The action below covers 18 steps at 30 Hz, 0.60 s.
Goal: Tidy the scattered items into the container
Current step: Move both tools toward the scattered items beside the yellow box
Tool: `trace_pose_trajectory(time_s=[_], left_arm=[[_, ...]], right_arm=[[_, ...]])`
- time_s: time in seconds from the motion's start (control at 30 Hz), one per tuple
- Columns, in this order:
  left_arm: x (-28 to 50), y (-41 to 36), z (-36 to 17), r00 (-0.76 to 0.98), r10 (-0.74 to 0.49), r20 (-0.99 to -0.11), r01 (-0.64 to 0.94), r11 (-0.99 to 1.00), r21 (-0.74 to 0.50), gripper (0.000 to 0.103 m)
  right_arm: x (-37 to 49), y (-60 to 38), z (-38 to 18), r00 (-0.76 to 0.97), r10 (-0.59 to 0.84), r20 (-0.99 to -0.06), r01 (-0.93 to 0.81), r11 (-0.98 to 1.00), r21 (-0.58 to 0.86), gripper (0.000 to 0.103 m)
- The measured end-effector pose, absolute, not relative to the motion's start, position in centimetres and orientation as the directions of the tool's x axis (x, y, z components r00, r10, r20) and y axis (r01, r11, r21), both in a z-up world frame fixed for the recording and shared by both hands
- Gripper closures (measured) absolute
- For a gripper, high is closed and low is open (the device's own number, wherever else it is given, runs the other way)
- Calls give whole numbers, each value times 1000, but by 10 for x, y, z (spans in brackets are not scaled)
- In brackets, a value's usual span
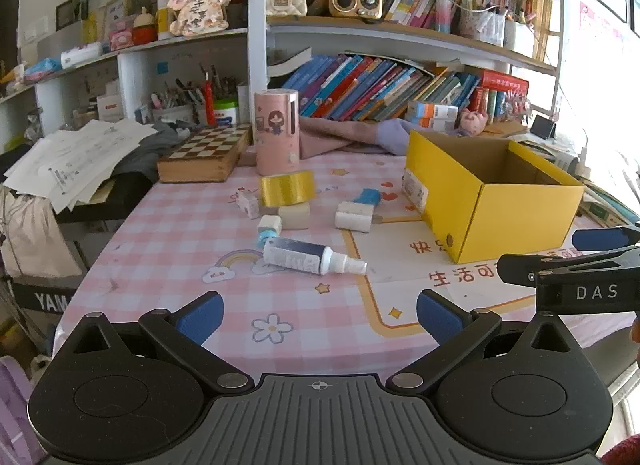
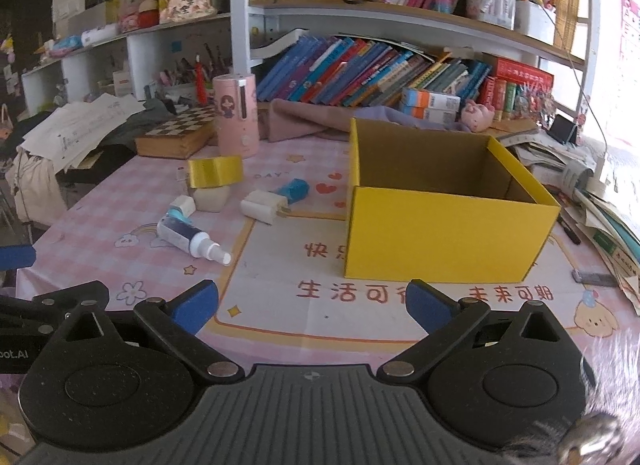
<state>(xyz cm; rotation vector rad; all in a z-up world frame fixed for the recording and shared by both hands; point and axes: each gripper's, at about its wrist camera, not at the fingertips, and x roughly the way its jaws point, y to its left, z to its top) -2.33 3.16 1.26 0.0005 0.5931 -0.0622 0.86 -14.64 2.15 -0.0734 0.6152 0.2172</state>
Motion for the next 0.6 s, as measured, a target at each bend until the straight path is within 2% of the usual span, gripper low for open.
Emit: trace_pose_trajectory(time_s=[0.3, 0.6], left_arm=[[-20, 36, 12, 825, -20, -565, 22, 1000, -3, 0], [-3, 35, 9, 816, -28, -577, 25, 1000, -13, 0]], right_arm=[[15, -138, 21, 788, 195, -583, -250, 968, -14, 3], [31, -134, 22, 787, 217, -577, -278, 960, -19, 27]])
